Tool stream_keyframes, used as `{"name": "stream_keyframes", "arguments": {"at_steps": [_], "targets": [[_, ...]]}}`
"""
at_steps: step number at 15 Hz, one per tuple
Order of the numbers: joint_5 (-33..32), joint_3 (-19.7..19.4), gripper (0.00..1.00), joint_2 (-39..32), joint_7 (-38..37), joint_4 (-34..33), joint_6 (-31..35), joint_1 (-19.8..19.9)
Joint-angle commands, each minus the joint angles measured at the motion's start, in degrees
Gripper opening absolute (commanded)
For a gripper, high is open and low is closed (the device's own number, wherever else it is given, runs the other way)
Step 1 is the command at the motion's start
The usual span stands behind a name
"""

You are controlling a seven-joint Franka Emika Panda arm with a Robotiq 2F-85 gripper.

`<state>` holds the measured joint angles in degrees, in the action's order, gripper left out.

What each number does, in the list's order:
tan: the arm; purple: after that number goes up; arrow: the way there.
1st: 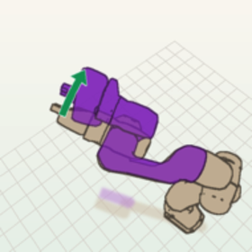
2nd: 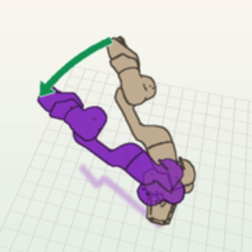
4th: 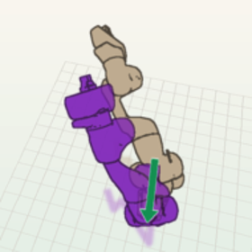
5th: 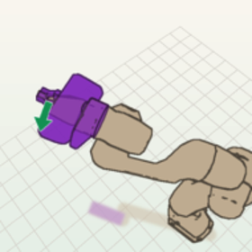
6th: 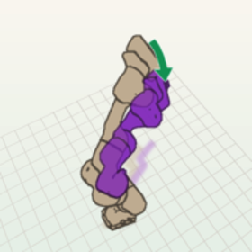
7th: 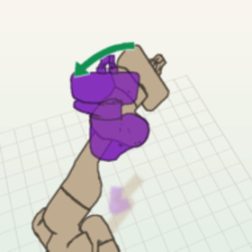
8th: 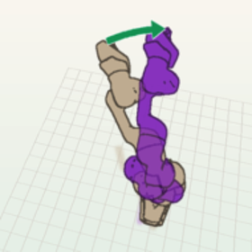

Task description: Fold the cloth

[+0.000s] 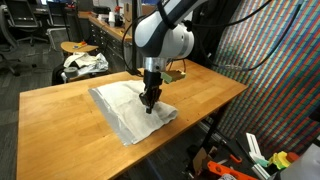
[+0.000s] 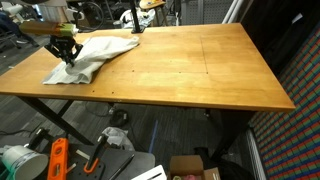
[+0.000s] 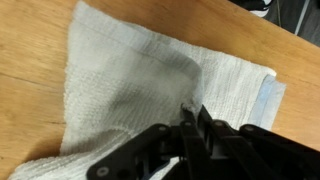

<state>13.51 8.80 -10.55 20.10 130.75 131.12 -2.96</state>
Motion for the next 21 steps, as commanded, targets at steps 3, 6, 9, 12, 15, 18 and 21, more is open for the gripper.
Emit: {"name": "stream_keyframes", "arguments": {"at_steps": [3,6,9,12,15,18,21], "targets": [[2.1,1.0,0.11,3.2,-0.6,3.3,2.5,-1.2],[2.5,1.3,0.11,3.6,-0.7,3.9,2.4,-1.6],[3.1,1.8,0.11,4.2,-0.7,4.3,2.6,-2.1],[4.1,2.5,0.11,4.3,-0.8,4.8,3.7,-2.6],[6.1,3.3,0.11,3.9,-0.7,5.5,6.6,-3.4],[7.0,4.1,0.11,3.8,-1.0,6.0,8.1,-4.0],[7.2,4.5,0.11,3.6,-1.5,6.3,8.8,-4.5]]}}
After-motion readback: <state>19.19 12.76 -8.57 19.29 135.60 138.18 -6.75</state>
